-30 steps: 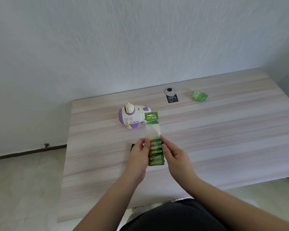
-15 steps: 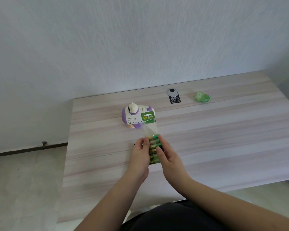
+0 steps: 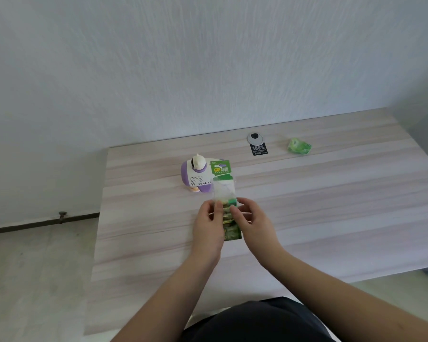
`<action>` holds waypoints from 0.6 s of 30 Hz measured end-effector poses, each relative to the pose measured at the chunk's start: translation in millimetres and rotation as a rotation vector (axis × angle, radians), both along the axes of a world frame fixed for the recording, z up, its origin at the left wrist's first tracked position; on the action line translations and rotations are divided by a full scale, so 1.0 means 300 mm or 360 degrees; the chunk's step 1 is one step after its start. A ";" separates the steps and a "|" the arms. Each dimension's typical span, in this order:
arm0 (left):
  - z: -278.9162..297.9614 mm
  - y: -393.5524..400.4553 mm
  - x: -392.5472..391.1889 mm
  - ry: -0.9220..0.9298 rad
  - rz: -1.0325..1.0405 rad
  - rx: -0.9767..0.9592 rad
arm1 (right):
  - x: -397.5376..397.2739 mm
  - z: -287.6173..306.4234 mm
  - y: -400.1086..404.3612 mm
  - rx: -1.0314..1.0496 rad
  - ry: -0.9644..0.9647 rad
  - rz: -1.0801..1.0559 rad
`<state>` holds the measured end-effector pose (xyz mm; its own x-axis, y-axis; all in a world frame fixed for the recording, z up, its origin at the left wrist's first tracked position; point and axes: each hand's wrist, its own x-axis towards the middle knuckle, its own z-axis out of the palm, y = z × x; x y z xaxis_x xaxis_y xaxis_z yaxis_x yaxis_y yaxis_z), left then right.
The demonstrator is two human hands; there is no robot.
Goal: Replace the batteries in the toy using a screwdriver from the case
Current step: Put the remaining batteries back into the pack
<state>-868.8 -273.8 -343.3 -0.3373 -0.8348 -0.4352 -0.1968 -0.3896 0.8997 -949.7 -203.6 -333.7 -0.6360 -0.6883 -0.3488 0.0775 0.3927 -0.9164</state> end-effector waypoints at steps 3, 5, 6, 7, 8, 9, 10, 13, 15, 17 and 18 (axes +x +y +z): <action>0.004 -0.008 0.002 -0.0035 -0.0016 -0.0059 | -0.008 -0.007 -0.010 0.0067 0.0062 -0.0006; 0.004 -0.009 0.004 -0.0046 -0.0019 -0.0079 | -0.010 -0.010 -0.015 0.0068 0.0072 -0.0025; 0.004 -0.011 0.006 -0.0051 -0.0016 -0.0076 | -0.010 -0.010 -0.018 0.0055 0.0066 -0.0035; 0.005 -0.013 0.007 -0.0061 -0.0016 -0.0078 | -0.008 -0.008 -0.021 0.0036 0.0049 -0.0049; 0.006 -0.015 0.009 -0.0075 -0.0019 -0.0084 | -0.006 -0.007 -0.025 0.0024 0.0030 -0.0063; 0.008 -0.017 0.012 -0.0086 -0.0026 -0.0093 | -0.002 -0.006 -0.027 0.0021 0.0021 -0.0073; 0.009 -0.020 0.015 -0.0093 -0.0032 -0.0102 | 0.000 -0.005 -0.029 0.0024 0.0021 -0.0071; 0.008 -0.035 0.032 -0.0129 -0.0041 -0.0141 | 0.010 0.001 -0.033 0.0034 -0.0007 -0.0013; 0.008 -0.044 0.042 -0.0155 -0.0041 -0.0162 | 0.023 0.008 -0.037 0.0023 -0.0067 0.0024; 0.008 -0.047 0.049 -0.0169 -0.0045 -0.0178 | 0.038 0.014 -0.044 0.0039 -0.0050 0.0033; 0.010 -0.046 0.051 -0.0177 -0.0049 -0.0185 | 0.046 0.013 -0.050 0.0068 -0.0001 0.0030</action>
